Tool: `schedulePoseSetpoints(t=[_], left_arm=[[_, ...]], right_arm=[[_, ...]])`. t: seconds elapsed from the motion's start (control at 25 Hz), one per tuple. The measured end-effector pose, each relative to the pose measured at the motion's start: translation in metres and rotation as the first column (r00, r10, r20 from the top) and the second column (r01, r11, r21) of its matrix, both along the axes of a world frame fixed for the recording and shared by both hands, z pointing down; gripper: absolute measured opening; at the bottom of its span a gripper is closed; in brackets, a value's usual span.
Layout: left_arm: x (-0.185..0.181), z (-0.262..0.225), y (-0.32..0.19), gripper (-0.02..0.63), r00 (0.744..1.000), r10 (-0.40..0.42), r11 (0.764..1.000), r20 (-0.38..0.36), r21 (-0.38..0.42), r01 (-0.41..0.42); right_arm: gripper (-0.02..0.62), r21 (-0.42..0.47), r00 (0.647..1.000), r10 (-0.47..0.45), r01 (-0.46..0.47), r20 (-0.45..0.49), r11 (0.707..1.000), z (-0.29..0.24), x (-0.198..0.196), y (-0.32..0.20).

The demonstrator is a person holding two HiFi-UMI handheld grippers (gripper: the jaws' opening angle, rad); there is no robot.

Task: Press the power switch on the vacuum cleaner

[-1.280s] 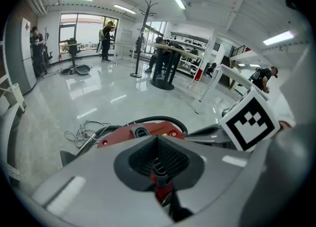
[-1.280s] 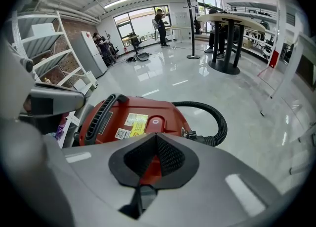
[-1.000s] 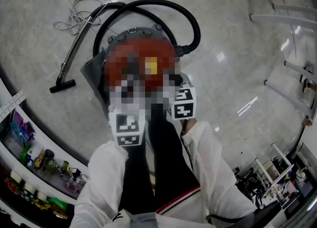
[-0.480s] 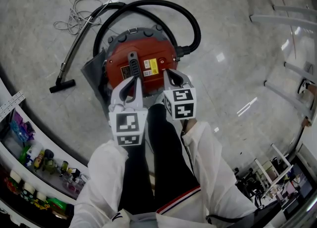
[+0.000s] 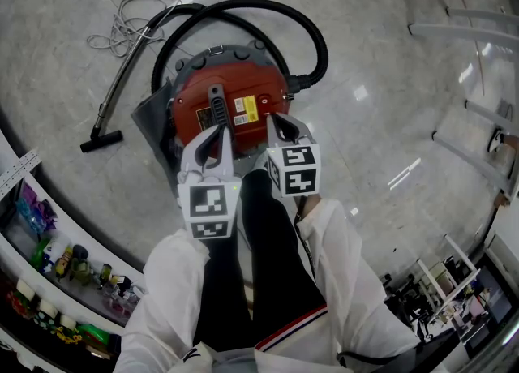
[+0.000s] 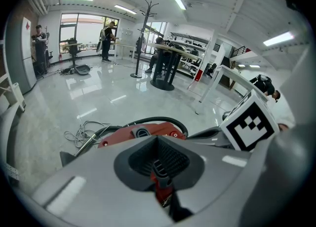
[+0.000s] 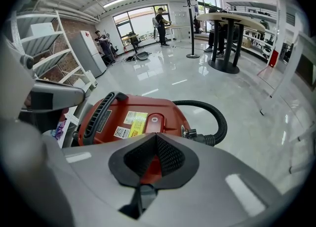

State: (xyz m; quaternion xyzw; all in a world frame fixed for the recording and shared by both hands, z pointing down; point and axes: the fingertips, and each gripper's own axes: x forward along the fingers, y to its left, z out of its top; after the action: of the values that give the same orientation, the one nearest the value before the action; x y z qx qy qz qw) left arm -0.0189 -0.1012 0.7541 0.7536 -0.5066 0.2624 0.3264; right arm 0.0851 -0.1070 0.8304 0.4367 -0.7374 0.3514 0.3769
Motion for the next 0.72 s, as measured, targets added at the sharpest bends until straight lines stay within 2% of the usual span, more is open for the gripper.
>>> schedulePoseSetpoints(t=[0.72], left_arm=[[0.0015,-0.0035,0.0015,0.000,1.000,0.003,1.000,0.005,0.007,-0.003]], right_arm=[[0.000,-0.003,1.000,0.013,-0.013,0.004,1.000,-0.0002,-0.0008,0.0000]])
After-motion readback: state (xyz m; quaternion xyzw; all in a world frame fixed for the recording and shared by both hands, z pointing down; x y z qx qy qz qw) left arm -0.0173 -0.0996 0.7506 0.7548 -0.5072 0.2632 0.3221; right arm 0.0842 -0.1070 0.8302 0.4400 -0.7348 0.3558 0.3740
